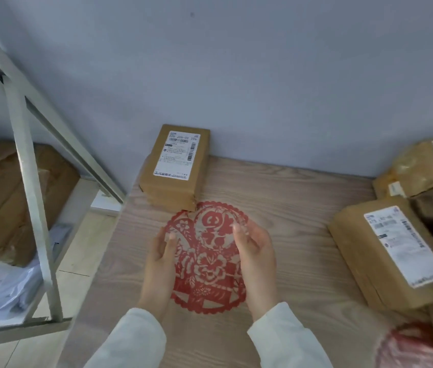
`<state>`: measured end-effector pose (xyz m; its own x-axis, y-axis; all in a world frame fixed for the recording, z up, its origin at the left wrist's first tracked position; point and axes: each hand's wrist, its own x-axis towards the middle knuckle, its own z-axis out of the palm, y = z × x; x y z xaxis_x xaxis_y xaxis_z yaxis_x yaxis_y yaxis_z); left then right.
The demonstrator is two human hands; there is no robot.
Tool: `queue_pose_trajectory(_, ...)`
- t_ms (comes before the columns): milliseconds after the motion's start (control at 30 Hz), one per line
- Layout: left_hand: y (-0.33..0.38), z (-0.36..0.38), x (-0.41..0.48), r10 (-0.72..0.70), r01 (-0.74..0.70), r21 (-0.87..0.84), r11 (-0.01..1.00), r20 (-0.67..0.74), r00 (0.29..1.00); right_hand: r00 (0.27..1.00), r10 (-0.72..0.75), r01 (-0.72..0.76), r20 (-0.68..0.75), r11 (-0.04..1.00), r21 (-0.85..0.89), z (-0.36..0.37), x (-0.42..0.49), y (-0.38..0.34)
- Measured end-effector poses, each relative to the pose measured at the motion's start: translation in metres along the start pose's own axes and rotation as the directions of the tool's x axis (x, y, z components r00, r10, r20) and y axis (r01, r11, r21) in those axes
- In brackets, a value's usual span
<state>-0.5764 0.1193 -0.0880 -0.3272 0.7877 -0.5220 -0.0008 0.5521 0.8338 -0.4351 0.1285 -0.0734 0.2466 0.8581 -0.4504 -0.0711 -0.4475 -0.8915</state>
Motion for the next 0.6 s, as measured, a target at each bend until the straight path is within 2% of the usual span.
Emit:
queue_pose_trajectory(67,-0.012,0.009,-0.011,-0.016,0.016,-0.002,1.000,0.005,1.000,1.000,0.015,-0.015,-0.004,1.000,0.021,-0.010,-0.008,0.003)
queue_pose_trajectory(333,-0.020,0.121,-0.126,0.018,-0.020,0.009,1.000,0.179,0.984,0.996,-0.071,0.073,-0.062,0.997,0.034,-0.158,-0.049,0.003)
queue_pose_trajectory(433,-0.032,0.161,-0.160,0.031,-0.034,0.010,0.999,0.193,0.981,0.996,-0.084,0.086,-0.044,0.995,0.051,-0.212,-0.060,0.004)
queue_pose_trajectory(600,-0.046,0.237,-0.212,0.037,-0.038,-0.004,0.999,0.220,0.975,0.991,-0.068,0.076,-0.112,0.994,0.074,-0.314,-0.075,0.011)
